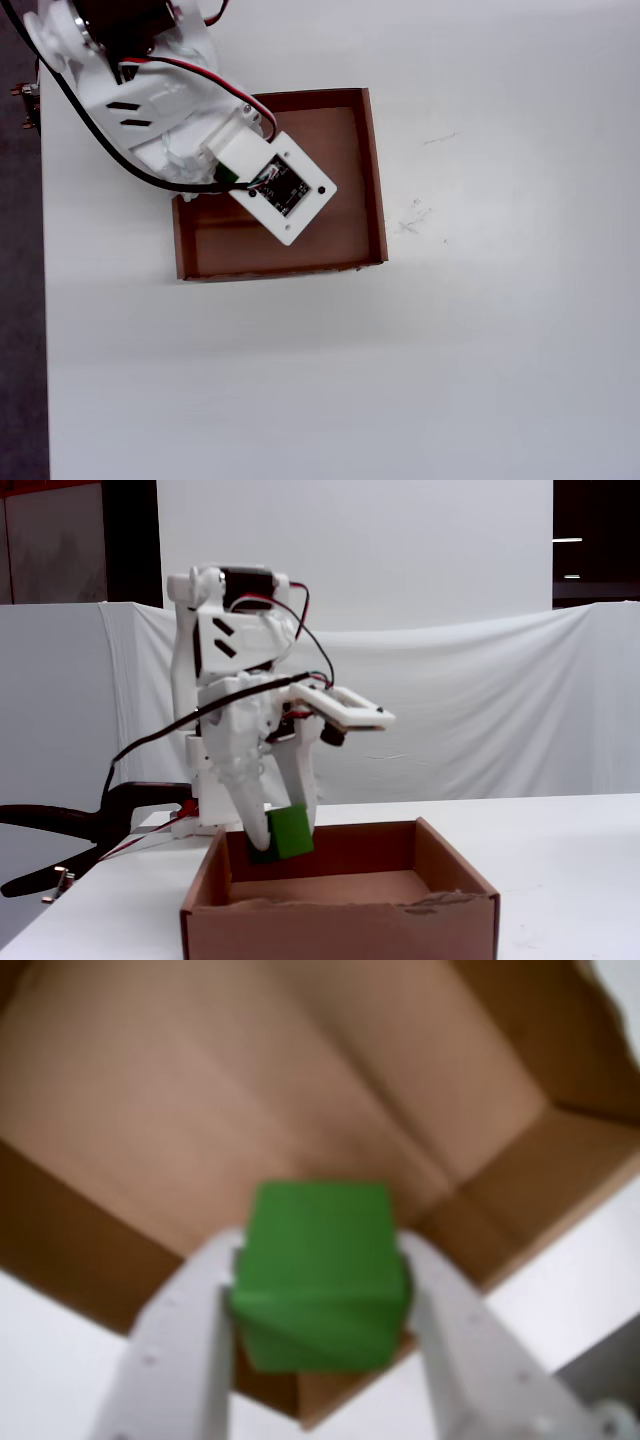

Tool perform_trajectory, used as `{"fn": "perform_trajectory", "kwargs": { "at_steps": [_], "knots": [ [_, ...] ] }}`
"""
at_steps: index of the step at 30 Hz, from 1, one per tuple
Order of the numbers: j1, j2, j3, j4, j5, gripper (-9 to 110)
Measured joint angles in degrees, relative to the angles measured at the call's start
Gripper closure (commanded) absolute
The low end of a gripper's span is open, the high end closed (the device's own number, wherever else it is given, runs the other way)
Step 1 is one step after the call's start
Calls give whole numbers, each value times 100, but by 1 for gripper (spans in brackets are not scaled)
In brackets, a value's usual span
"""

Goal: Grasp a green cube and put it in a box.

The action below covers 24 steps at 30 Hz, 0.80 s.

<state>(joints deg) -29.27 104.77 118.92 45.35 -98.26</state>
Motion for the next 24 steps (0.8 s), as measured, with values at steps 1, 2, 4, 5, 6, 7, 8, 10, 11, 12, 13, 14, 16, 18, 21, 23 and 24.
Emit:
{"fn": "perform_trajectory", "kwargs": {
  "at_steps": [1, 2, 4, 5, 6, 7, 8, 10, 11, 12, 13, 14, 16, 18, 21, 23, 24],
  "knots": [
    [0, -35, 123, -97, 0, 87],
    [0, -79, 185, -149, 0, 87],
    [0, -123, 211, -185, 0, 87],
    [9, -123, 211, -193, 0, 87],
    [9, -149, 211, -211, 0, 87],
    [9, -185, 211, -237, 0, 87],
    [9, -211, 211, -237, 0, 87],
    [9, -281, 211, -237, 0, 87],
    [-9, -299, 211, -229, 0, 87],
    [-114, -360, 211, -193, 0, 87],
    [-114, -360, 211, -193, 0, 87],
    [-185, -360, 211, -193, 0, 87],
    [-202, -360, 211, -193, 0, 87],
    [-255, -360, 211, -193, 0, 87],
    [-299, -431, 211, -193, 0, 86],
    [-325, -501, 211, -202, 0, 86],
    [-334, -536, 290, -325, 0, 86]
  ]
}}
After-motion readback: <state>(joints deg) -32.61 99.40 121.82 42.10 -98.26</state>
